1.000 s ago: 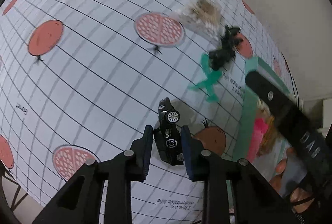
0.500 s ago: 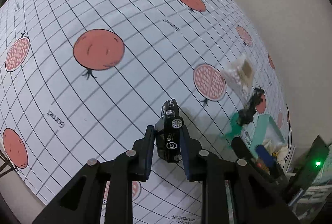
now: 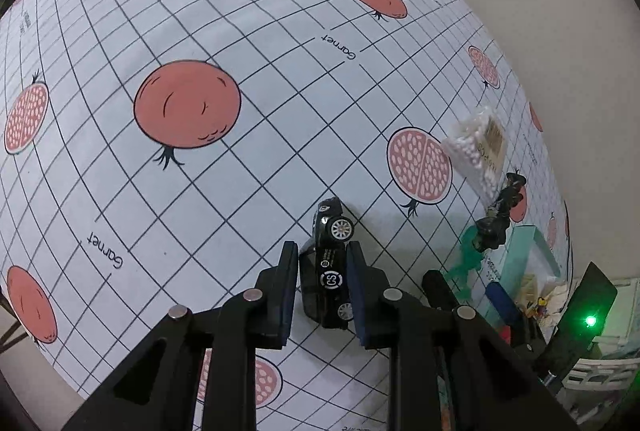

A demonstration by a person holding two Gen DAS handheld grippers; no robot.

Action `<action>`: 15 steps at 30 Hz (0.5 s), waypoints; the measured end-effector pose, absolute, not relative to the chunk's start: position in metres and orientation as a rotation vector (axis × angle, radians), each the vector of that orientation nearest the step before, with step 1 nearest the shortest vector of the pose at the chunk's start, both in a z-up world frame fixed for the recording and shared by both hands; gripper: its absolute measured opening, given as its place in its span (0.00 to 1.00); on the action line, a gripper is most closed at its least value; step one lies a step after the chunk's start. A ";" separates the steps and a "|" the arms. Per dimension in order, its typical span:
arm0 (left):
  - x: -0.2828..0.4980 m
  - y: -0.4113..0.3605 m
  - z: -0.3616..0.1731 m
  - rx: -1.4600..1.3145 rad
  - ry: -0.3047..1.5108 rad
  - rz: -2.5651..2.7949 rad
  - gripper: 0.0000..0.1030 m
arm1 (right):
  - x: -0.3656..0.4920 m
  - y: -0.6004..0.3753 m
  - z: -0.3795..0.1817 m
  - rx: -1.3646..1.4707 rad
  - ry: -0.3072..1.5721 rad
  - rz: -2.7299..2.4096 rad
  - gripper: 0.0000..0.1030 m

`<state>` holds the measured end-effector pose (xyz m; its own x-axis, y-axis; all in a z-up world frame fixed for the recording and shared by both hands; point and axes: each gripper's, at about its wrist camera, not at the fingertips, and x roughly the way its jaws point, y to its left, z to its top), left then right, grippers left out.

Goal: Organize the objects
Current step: 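Grasp the black toy car with the left gripper and lift it, then carry the held black toy car with the left gripper toward the white tray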

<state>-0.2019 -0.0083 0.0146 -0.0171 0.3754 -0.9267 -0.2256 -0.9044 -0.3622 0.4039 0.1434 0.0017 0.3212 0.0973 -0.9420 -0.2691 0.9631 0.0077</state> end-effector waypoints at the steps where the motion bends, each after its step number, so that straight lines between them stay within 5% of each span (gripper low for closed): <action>1: -0.202 -0.007 0.015 -1.849 -0.137 1.982 0.24 | 0.404 0.143 0.002 -0.140 1.223 0.219 1.00; 15: -0.198 0.004 0.002 -1.864 -0.026 1.957 0.27 | 0.397 0.140 0.001 -0.118 1.202 0.197 1.00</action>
